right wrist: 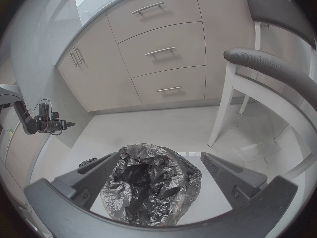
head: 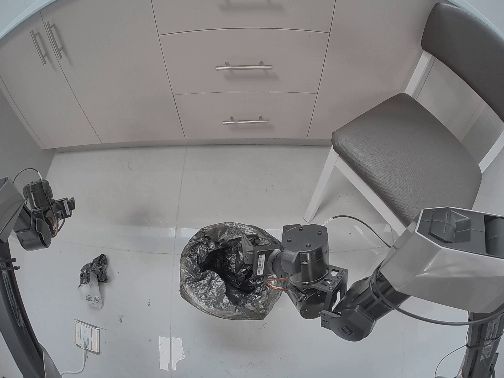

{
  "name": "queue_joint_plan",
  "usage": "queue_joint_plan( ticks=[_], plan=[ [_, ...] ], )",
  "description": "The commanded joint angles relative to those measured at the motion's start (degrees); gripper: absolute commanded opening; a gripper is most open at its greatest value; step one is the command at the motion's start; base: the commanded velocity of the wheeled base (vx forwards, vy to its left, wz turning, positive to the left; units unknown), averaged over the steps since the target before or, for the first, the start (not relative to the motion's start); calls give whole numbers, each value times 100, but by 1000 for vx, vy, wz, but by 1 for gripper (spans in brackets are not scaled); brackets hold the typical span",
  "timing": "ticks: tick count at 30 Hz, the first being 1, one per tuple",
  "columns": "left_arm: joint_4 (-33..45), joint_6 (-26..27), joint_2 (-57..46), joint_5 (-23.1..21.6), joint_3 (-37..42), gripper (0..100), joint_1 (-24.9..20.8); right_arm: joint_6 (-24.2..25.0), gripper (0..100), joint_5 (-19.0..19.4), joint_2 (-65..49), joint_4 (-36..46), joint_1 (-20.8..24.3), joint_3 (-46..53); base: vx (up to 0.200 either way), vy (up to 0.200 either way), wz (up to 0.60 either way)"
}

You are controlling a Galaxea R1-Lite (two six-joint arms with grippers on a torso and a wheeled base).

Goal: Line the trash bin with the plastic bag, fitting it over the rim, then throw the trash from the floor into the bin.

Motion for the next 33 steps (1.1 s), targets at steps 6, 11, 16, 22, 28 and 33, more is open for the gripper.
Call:
queue_joint_plan(
  ticks=[6, 11, 16, 22, 28, 33],
  plan=[
    [868, -145, 898, -88, -1261, 100, 269, 21, 100, -1, 255, -4, -8, -7, 0, 0, 0],
    [1844, -224, 1170, -97, -2298, 100, 260, 21, 100, -9, 378, -66, -8, -16, 0, 0, 0],
    [2793, -277, 1566, -88, -3450, 100, 313, 3, 100, -1, 439, -110, -16, -16, 0, 0, 0],
    [3364, -294, 2146, -71, -4522, 100, 304, 12, 100, -9, 545, -110, -43, -68, 0, 0, 0],
    [3777, -303, 2603, -80, -4731, 100, 225, 12, 100, -1, 580, -110, -52, -77, 0, 0, 0],
    [4428, -294, 3078, -80, -4731, 100, 207, 3, 100, -9, 650, -110, -60, -112, 0, 0, 0]
  ],
)
